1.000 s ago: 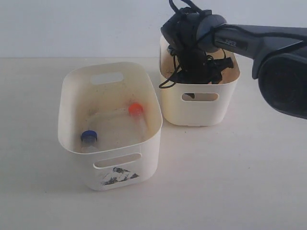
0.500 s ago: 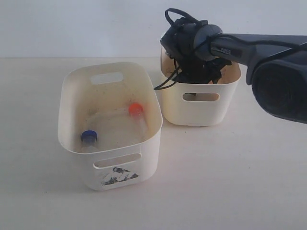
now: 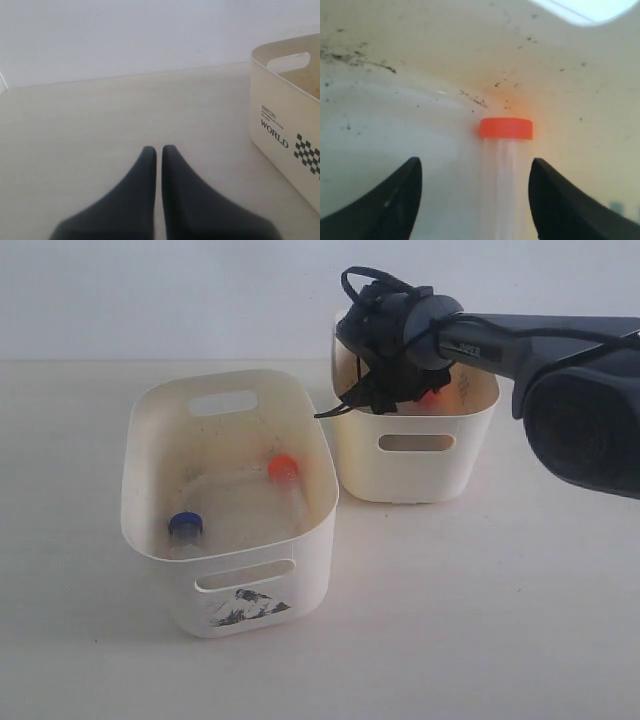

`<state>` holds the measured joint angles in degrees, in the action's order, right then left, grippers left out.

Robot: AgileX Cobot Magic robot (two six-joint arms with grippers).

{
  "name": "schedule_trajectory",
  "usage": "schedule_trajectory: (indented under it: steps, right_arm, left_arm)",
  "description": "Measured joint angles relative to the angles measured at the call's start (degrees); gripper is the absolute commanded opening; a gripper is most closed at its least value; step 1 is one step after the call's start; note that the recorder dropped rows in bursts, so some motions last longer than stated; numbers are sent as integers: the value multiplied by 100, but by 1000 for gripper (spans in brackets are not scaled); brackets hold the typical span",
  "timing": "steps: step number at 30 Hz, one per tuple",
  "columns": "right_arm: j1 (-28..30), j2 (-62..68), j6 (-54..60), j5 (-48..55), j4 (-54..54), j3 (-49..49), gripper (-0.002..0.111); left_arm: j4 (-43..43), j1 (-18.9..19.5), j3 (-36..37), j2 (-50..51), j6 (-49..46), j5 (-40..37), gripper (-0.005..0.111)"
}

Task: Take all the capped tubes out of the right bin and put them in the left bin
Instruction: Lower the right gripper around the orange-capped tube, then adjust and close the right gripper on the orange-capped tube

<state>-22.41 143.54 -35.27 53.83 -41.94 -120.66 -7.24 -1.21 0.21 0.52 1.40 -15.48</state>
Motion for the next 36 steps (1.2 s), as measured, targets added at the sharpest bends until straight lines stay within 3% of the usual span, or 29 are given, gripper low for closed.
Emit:
schedule_trajectory:
  steps: [10, 26, 29, 33, 36]
  right_arm:
    - [293, 12, -119, -41, 0, 0, 59]
    - [302, 210, -119, -16, 29, -19, 58]
    - [302, 210, -119, -3, 17, -19, 42]
    - [302, 213, -82, 87, -117, -34, 5]
    - [302, 268, -94, 78, 42, -33, 0]
  left_arm:
    - [0, 0, 0, 0, 0, 0, 4]
    - [0, 0, 0, 0, 0, 0, 4]
    - [0, 0, 0, 0, 0, 0, 4]
    - [0, 0, 0, 0, 0, 0, 4]
    - [0, 0, 0, 0, 0, 0, 4]
